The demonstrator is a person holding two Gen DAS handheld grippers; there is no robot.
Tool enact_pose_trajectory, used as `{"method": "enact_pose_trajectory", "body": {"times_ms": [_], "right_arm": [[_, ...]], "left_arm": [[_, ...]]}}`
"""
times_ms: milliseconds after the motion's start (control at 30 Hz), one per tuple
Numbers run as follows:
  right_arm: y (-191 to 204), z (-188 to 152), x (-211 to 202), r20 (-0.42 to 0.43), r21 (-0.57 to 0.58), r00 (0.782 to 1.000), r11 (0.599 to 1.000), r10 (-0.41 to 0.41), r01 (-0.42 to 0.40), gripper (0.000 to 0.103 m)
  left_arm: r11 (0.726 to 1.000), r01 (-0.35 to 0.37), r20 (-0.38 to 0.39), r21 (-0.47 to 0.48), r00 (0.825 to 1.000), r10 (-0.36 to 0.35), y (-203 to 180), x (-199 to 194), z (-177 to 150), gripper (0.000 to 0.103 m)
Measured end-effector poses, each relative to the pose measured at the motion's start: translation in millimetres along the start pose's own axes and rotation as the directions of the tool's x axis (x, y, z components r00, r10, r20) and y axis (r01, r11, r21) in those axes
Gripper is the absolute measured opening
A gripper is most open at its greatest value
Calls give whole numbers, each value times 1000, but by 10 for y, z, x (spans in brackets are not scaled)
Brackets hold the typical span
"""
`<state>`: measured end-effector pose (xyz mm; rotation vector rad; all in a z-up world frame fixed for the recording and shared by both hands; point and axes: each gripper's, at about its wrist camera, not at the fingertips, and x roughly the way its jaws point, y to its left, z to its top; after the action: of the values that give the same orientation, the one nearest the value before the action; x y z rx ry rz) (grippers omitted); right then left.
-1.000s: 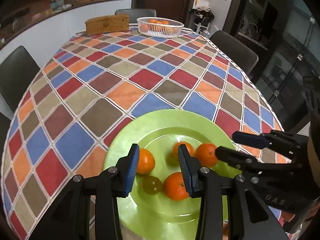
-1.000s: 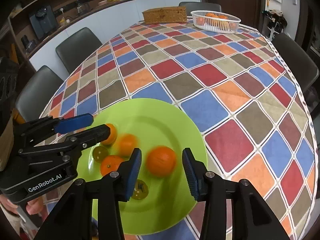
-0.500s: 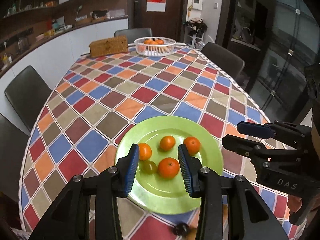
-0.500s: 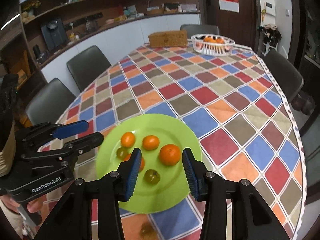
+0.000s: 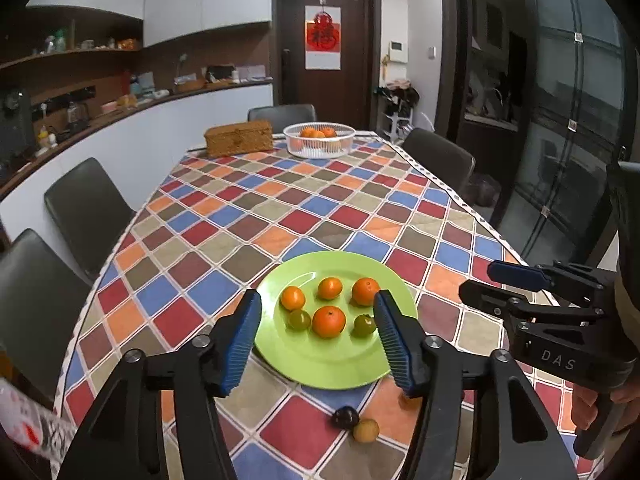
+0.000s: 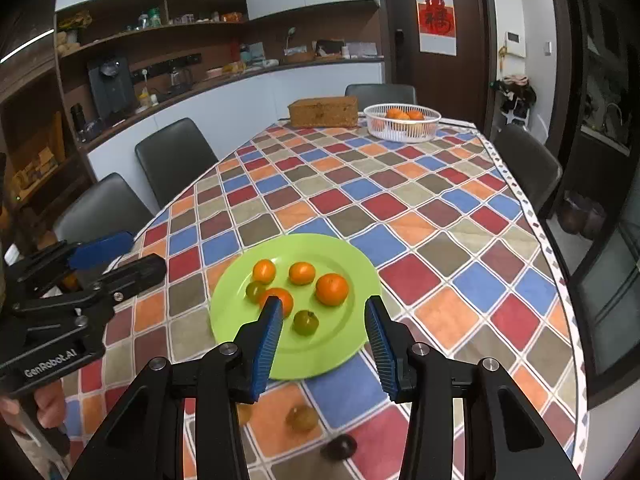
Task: Organize fruits
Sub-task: 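Withdraw both tools from the plate toward the brown and dark fruits, then close the left tool on a brown kiwi while the right tool grasps a dark plum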
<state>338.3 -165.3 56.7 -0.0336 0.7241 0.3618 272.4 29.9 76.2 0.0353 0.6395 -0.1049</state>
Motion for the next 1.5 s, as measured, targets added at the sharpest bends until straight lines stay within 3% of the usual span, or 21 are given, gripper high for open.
{"method": "enact_pose_trajectory", "body": {"times_ms": [567, 933, 1333, 1500], "right_arm": [[23, -786, -233, -39, 11, 999, 999, -32, 33, 47], [-101, -1159, -27, -121, 45, 992, 999, -26, 32, 47], [-186, -1344, 228, -170, 66, 985, 997, -18, 30, 47], [-233, -1359, 305, -179, 77, 984, 997, -5, 19, 47]], "left_arm": [[999, 19, -59, -49, 998, -22, -176, -151, -727, 62], [998, 52, -130, -47, 990, -57, -279, 70, -1115, 62], [994, 72, -193, -84, 977, -87, -310, 455, -1308, 61], [992, 77, -214, -104, 972, -98, -345, 596, -1313, 53]]}}
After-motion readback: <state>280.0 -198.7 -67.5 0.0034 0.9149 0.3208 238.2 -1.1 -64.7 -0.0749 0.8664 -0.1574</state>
